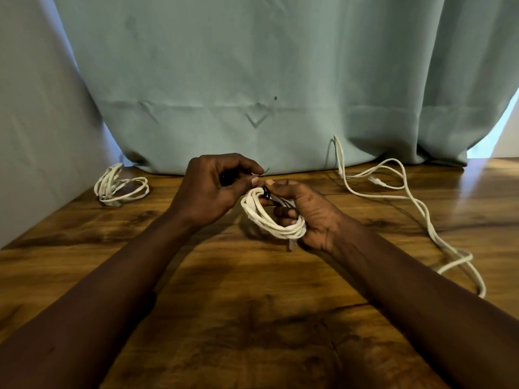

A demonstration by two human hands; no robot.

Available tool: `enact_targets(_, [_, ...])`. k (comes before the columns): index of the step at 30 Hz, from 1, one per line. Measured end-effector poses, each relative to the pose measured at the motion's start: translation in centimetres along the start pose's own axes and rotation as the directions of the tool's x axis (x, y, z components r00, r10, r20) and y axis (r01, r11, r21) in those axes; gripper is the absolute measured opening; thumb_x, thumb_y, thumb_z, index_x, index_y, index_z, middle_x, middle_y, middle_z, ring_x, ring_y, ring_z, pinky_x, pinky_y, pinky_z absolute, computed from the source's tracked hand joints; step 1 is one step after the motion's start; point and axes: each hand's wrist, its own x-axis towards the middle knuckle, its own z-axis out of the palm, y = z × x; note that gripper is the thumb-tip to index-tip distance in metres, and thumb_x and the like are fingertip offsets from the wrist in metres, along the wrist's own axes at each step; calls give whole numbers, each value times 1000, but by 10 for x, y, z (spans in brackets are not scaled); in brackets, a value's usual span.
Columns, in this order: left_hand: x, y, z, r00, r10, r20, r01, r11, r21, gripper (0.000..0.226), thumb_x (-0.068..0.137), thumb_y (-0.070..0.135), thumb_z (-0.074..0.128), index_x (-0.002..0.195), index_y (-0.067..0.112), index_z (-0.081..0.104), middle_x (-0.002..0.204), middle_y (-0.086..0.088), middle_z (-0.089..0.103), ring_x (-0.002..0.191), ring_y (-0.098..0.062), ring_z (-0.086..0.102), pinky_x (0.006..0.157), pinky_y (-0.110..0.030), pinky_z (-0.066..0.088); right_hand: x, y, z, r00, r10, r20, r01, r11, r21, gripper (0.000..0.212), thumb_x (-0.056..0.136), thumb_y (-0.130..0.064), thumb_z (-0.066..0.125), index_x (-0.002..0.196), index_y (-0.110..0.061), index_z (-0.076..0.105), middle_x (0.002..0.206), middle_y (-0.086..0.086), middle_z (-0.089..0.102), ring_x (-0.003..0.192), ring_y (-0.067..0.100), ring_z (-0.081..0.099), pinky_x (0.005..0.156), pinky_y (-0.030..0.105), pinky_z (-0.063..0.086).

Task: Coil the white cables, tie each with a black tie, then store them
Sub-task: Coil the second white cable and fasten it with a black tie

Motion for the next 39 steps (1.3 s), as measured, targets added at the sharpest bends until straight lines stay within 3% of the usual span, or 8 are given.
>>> enact_targets(3, [1, 4, -5, 998, 34, 56, -37, 998, 44, 16, 91, 9, 76, 105, 15, 81, 96, 6, 80, 88, -9, 76, 80, -40, 62, -6, -1, 3, 999, -45, -15, 45, 999, -14, 22, 98, -11, 62, 114, 5, 65, 90, 18, 69, 34, 4, 45, 30, 15, 32])
enact_targets(6, [2, 7, -11, 989, 91, 117, -106, 986, 132, 17, 89, 5, 75, 100, 17, 81, 93, 8, 77, 85, -13, 74, 73, -40, 60, -13, -2, 8, 993, -103, -53, 100, 994, -48, 6, 98, -5, 60, 93, -4, 61, 79, 15, 68, 35, 4, 52, 31, 15, 32])
enact_targets(14, [7, 12, -23, 961, 174, 215, -234, 925, 298, 23, 85, 15, 64, 102, 20, 79, 89, 6, 71, 77, -14, 68, 67, -44, 56, -8, 5, 11, 965, -244, -90, 224, 955, -196, 12, 96, -16, 70, 90, -8, 62, 76, 17, 75, 36, 10, 35, 35, 19, 32])
enact_targets(25, [6, 19, -21, 939, 180, 292, -292, 865, 407, 26, 85, 17, 63, 104, 24, 79, 89, 5, 67, 72, -13, 64, 63, -41, 54, -9, 4, 12, 978, -132, -162, 105, 981, -163, 12, 95, -12, 69, 86, -8, 64, 80, 20, 73, 36, 8, 40, 35, 18, 31])
enact_targets(29, [6, 21, -21, 929, 153, 338, -287, 874, 392, 29, 84, 17, 62, 104, 25, 81, 90, 5, 69, 73, -14, 65, 64, -44, 56, -9, 7, 12, 976, -119, -183, 85, 980, -179, 10, 94, -15, 72, 92, -7, 65, 81, 17, 75, 65, 27, 60, 42, 23, 36])
enact_targets(34, [9, 19, -20, 921, 102, 376, -246, 900, 359, 28, 85, 20, 63, 105, 29, 80, 93, 7, 71, 79, -12, 69, 69, -43, 58, -11, 6, 13, 978, -71, -196, 48, 992, -120, 9, 97, -9, 67, 96, -1, 63, 69, 17, 70, 38, 10, 52, 37, 19, 43])
enact_targets(37, [8, 15, -19, 920, 89, 383, -231, 910, 343, 25, 88, 14, 71, 106, 30, 80, 94, 7, 73, 80, -12, 70, 69, -45, 59, -10, 7, 13, 978, -29, -208, 19, 999, -50, 13, 96, -6, 67, 102, 5, 66, 74, 23, 72, 51, 24, 69, 47, 33, 61])
enact_targets(39, [7, 12, -18, 926, 84, 368, -215, 919, 331, 25, 88, 12, 76, 104, 30, 80, 94, 7, 74, 81, -12, 71, 70, -45, 59, -9, 7, 14, 978, -9, -210, 3, 1000, -26, 21, 95, -5, 67, 110, 10, 66, 85, 28, 74, 61, 32, 74, 54, 41, 64])
